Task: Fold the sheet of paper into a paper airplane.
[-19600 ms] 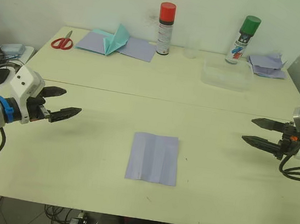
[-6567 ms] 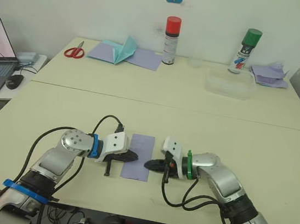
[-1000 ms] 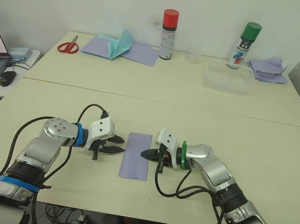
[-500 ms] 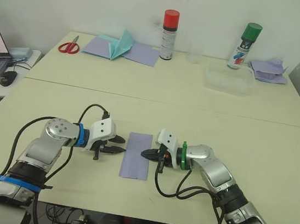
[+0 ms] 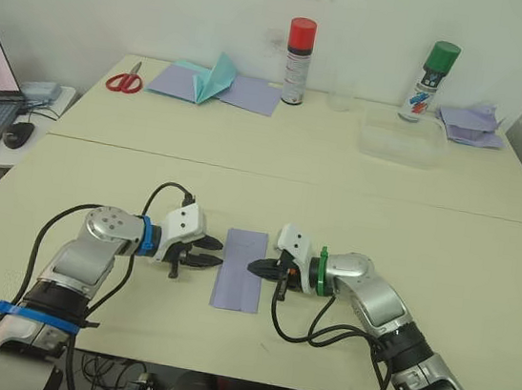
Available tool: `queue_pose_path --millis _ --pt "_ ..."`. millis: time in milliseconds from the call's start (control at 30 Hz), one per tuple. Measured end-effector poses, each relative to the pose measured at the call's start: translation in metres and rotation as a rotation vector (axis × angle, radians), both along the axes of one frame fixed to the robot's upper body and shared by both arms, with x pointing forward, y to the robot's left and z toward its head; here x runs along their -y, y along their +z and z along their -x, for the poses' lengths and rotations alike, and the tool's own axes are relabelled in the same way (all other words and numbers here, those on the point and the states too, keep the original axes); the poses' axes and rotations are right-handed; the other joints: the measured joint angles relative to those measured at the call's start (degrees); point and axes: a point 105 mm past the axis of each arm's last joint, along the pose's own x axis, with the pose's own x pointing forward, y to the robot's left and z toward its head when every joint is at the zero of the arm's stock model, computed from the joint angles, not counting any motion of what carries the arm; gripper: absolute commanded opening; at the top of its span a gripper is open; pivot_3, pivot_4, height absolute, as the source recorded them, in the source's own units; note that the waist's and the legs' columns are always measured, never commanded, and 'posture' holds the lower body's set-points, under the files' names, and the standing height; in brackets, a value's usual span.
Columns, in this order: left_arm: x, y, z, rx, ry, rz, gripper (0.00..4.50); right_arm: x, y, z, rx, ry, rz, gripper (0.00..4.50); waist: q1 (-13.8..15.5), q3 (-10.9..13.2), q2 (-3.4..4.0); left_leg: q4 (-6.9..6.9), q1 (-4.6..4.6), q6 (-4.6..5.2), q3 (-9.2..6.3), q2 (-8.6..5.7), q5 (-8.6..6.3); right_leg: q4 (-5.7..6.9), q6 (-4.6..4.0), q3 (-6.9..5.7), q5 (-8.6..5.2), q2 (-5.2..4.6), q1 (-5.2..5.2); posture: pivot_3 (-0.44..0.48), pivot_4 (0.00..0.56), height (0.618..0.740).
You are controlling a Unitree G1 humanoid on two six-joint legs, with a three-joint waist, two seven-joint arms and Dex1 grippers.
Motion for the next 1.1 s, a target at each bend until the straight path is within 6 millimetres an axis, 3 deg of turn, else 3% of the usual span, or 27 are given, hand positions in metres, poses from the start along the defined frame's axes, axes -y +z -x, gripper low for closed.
queue_pose_path --millis 233,567,800,933,1100 --pt "0.006 0.003 0.003 -0.020 -0.023 0.037 0.09 0.000 0.000 -0.001 0.002 -0.006 0.000 0.00 0.0 0.0 0.00 0.00 0.00 0.00 0.00 0.00 0.00 0.00 0.01 0.00 0.00 0.00 0.00 0.000 0.150 0.740" --pt "0.008 0.007 0.004 -0.015 -0.028 0.040 0.09 0.000 0.000 0.000 0.002 -0.006 -0.001 0.00 0.0 0.0 0.00 0.00 0.00 0.00 0.00 0.00 0.00 0.00 0.01 0.00 0.00 0.00 0.00 0.000 0.150 0.740" --pt "-0.002 0.010 0.002 -0.008 0.005 0.016 0.09 -0.001 0.000 0.000 0.001 -0.005 -0.002 0.00 -0.1 0.0 0.00 -0.01 0.00 0.00 0.00 0.01 0.00 0.00 0.01 0.01 0.00 0.01 -0.01 0.000 0.150 0.740" --pt "-0.007 0.012 0.002 -0.007 0.016 0.024 1.00 -0.001 0.000 0.000 0.001 -0.005 -0.003 0.00 -0.1 0.0 0.00 -0.02 0.00 0.00 0.01 0.01 0.00 0.00 0.01 0.00 0.00 0.01 -0.02 0.000 0.150 0.740" --pt "-0.012 0.004 0.008 -0.023 0.026 0.014 2.54 -0.002 0.000 0.000 0.001 -0.005 -0.004 0.00 -0.1 0.0 0.00 -0.03 -0.01 0.00 0.01 0.02 0.00 0.00 0.00 0.00 0.00 0.00 -0.03 0.000 0.150 0.740"
